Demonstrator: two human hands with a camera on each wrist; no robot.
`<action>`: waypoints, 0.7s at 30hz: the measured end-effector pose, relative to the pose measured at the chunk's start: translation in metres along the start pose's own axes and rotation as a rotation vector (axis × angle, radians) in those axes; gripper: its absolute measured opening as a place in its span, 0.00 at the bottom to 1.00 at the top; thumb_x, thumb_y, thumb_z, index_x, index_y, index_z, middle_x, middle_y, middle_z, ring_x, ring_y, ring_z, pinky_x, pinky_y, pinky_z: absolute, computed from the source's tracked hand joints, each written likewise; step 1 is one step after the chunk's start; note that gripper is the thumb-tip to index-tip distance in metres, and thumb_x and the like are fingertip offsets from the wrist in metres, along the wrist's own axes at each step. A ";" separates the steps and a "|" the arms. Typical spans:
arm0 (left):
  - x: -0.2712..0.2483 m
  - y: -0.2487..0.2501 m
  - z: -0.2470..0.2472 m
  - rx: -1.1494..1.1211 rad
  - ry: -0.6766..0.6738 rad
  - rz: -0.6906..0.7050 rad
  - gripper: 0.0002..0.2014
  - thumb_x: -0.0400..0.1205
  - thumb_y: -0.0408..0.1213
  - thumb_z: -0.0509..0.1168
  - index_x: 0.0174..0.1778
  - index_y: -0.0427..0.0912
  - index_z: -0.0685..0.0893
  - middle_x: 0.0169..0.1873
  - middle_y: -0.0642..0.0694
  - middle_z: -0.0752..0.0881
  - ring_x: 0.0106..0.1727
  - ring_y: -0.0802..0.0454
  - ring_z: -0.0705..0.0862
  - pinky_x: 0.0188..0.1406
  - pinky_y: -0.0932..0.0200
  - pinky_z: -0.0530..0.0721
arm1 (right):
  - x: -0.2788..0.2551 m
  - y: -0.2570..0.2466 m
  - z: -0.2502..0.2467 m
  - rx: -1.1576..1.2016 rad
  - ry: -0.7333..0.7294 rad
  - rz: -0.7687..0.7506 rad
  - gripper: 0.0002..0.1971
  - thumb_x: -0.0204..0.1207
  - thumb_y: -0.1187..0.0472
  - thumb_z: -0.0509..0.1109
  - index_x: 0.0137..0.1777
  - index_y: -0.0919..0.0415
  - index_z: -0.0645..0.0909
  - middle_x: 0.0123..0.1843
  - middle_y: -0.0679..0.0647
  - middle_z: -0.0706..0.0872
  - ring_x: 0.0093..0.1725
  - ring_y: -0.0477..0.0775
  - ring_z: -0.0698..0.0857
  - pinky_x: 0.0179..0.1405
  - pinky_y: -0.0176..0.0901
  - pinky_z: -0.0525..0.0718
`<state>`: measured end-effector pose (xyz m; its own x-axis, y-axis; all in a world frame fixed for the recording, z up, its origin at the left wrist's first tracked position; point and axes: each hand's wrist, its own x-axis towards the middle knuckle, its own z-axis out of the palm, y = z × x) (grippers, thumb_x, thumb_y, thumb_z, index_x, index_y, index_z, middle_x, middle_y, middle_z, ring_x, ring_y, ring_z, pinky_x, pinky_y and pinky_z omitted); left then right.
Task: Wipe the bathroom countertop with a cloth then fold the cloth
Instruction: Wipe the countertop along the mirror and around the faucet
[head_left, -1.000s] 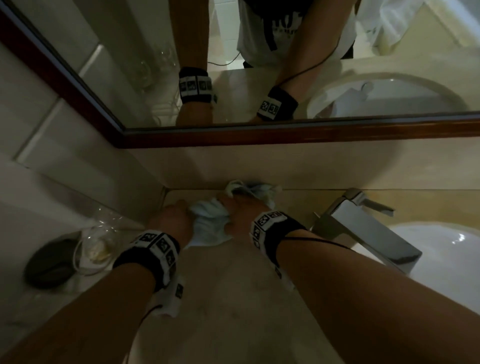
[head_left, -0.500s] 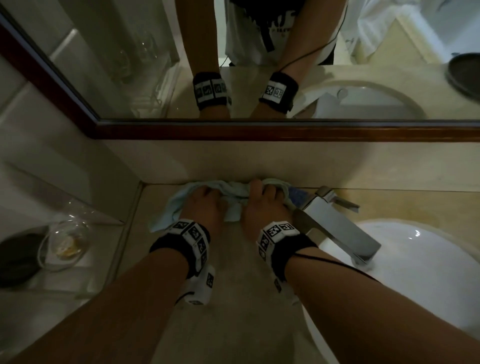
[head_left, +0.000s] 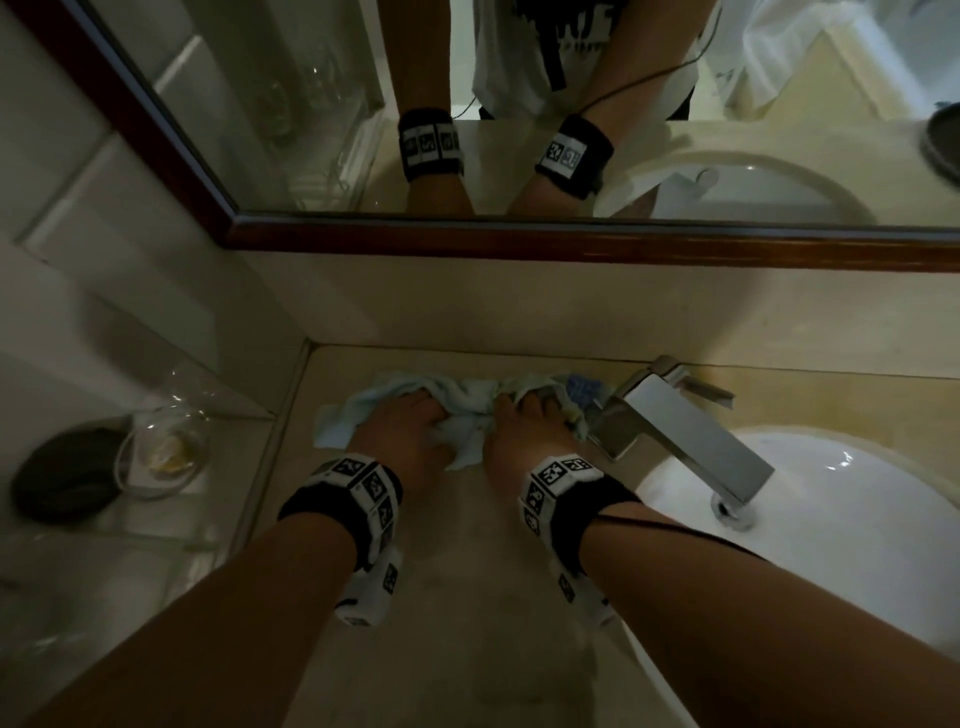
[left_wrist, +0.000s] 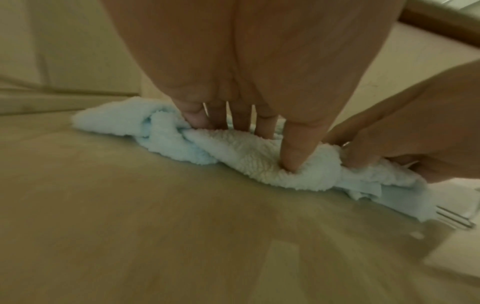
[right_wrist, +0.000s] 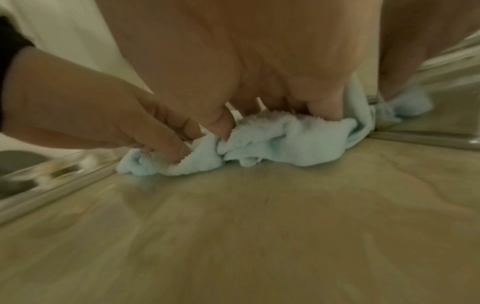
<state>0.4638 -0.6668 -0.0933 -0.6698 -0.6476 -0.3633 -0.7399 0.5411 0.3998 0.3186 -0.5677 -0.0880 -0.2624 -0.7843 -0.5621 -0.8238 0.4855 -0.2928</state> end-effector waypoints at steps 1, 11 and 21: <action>-0.008 0.002 0.002 -0.042 0.027 -0.008 0.16 0.82 0.40 0.69 0.66 0.45 0.85 0.64 0.48 0.85 0.64 0.50 0.84 0.64 0.58 0.80 | -0.004 0.001 0.003 -0.014 0.008 -0.023 0.31 0.85 0.49 0.52 0.85 0.57 0.49 0.86 0.65 0.52 0.84 0.74 0.52 0.80 0.69 0.61; -0.063 0.042 0.027 0.038 0.111 -0.162 0.09 0.75 0.43 0.72 0.48 0.45 0.88 0.47 0.54 0.86 0.51 0.52 0.85 0.50 0.57 0.83 | -0.075 0.026 0.029 -0.137 -0.036 -0.155 0.34 0.81 0.48 0.62 0.84 0.58 0.55 0.84 0.62 0.56 0.84 0.69 0.55 0.77 0.66 0.70; -0.054 0.052 0.016 -0.351 0.267 -0.416 0.11 0.82 0.47 0.69 0.48 0.43 0.81 0.39 0.49 0.83 0.39 0.49 0.83 0.35 0.61 0.76 | -0.090 0.005 -0.043 -0.177 0.265 -0.267 0.21 0.81 0.56 0.62 0.73 0.55 0.64 0.66 0.63 0.72 0.61 0.69 0.78 0.52 0.60 0.84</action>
<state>0.4603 -0.5949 -0.0665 -0.2567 -0.9036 -0.3430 -0.8412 0.0341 0.5397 0.3166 -0.5113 -0.0056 -0.1296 -0.9571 -0.2591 -0.9479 0.1963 -0.2511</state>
